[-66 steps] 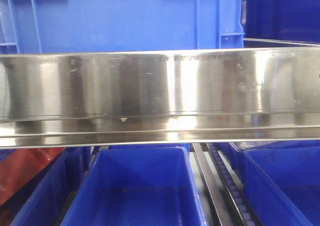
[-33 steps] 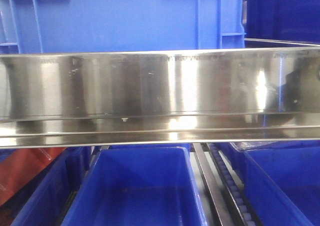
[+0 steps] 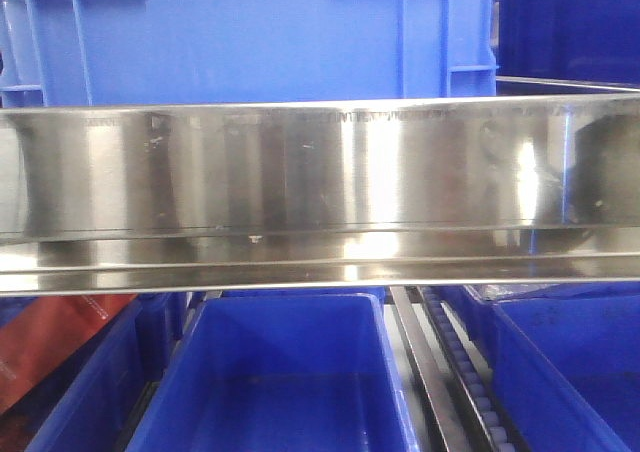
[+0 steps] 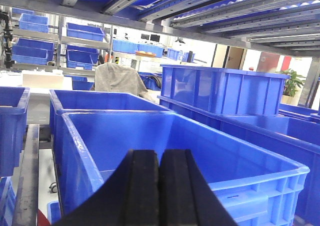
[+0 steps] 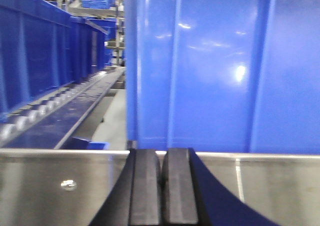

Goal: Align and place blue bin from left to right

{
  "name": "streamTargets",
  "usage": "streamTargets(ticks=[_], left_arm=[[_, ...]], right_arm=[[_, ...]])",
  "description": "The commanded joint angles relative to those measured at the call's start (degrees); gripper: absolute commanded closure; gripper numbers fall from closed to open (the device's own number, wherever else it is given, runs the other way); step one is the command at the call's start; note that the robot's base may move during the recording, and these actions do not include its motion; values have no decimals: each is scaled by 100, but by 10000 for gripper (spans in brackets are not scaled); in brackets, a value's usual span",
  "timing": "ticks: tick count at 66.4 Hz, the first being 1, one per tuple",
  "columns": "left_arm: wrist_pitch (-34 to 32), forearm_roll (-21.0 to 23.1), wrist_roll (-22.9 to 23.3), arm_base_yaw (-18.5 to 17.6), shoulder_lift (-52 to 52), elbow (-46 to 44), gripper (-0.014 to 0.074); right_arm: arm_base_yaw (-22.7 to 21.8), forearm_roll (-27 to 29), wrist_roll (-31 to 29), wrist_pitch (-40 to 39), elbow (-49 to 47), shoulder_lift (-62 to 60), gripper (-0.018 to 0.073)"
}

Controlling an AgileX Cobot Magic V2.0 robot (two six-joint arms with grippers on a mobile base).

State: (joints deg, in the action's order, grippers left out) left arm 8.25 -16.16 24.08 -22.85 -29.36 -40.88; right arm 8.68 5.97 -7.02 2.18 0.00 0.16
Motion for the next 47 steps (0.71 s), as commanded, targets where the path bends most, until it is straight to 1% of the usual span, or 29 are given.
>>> streamTargets(ticks=[1,8,47], left_arm=[[-128,-2,-5,-19,4,-1,707],[-128,-2,-5,-19,4,-1,707],[-128,-2,-5,-19,4,-1,707]], right_arm=[[252,54,-53,-78,0,-16,637],[556,54,-53,2,0,-16,637],[550,54,-53,-8,0,-16,637]])
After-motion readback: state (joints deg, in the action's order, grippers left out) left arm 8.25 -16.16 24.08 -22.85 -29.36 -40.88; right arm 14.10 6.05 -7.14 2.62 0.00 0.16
